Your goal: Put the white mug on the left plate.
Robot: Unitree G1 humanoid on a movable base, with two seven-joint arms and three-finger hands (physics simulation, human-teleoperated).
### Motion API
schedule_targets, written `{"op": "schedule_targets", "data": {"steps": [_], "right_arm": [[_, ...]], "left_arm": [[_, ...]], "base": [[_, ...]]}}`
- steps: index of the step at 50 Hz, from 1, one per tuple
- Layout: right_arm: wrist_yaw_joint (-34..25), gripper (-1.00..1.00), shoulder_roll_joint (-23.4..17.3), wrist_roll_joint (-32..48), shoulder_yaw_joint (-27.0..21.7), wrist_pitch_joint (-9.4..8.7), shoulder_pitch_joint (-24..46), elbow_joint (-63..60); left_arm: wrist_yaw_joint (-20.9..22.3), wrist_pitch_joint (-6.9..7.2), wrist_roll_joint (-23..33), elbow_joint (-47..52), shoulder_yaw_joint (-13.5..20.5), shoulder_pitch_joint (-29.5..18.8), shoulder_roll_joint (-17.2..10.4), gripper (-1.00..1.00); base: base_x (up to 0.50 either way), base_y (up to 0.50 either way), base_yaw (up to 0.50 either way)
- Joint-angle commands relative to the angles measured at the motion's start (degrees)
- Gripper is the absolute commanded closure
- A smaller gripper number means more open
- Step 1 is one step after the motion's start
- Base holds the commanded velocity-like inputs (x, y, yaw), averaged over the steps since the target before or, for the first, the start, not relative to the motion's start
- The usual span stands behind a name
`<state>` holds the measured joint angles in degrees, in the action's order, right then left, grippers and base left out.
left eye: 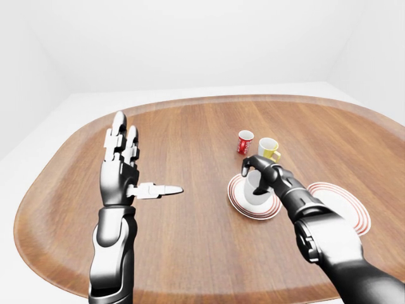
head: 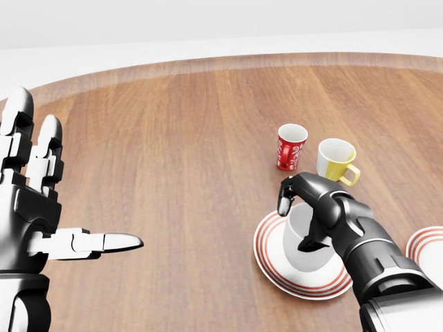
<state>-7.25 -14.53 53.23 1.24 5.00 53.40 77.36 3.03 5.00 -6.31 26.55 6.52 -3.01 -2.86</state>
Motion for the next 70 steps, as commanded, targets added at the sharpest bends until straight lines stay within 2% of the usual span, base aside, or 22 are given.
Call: {"op": "schedule_targets", "data": {"steps": [1, 59, 60, 61, 62, 64, 70], "right_arm": [[1.7, 1.0, -0.1, 1.4, -0.1, 0.0, -0.3, 0.1], [3.9, 0.98, -0.8, 3.0, -0.3, 0.0, -1.6, 0.5], [4.1, 0.76, -0.9, 3.0, -0.3, 0.0, -1.6, 0.5], [3.9, -0.09, -0.9, 3.1, -0.2, 0.0, -1.7, 0.5], [3.9, -0.33, -0.9, 3.2, -0.2, 0.0, -1.8, 0.5], [3.7, -1.0, -1.0, 3.3, -0.2, 0.0, -2.0, 0.5], [2.0, -1.0, -1.3, 3.2, -0.1, 0.0, -2.7, 0.4]], "left_arm": [[0.0, 0.0, -0.1, 0.0, 0.2, -0.2, -0.1, -0.98], [0.1, 0.0, 0.0, -0.5, 0.2, -0.1, -0.1, -0.98], [0.1, 0.0, 0.0, -0.5, 0.1, -0.1, -0.1, -0.97], [0.1, 0.0, 0.0, -0.5, 0.1, -0.1, -0.1, -0.98], [0.1, 0.0, 0.0, -0.5, 0.1, -0.1, -0.1, -0.97], [0.1, 0.0, 0.0, -0.5, 0.2, -0.1, -0.1, -0.97], [0.1, 0.0, 0.1, -0.6, 0.1, 0.0, -0.1, -0.98]], "base": [[0.0, 0.0, 0.0], [0.0, 0.0, 0.0], [0.0, 0.0, 0.0], [0.0, 0.0, 0.0], [0.0, 0.0, 0.0], [0.0, 0.0, 0.0], [0.0, 0.0, 0.0]]}}
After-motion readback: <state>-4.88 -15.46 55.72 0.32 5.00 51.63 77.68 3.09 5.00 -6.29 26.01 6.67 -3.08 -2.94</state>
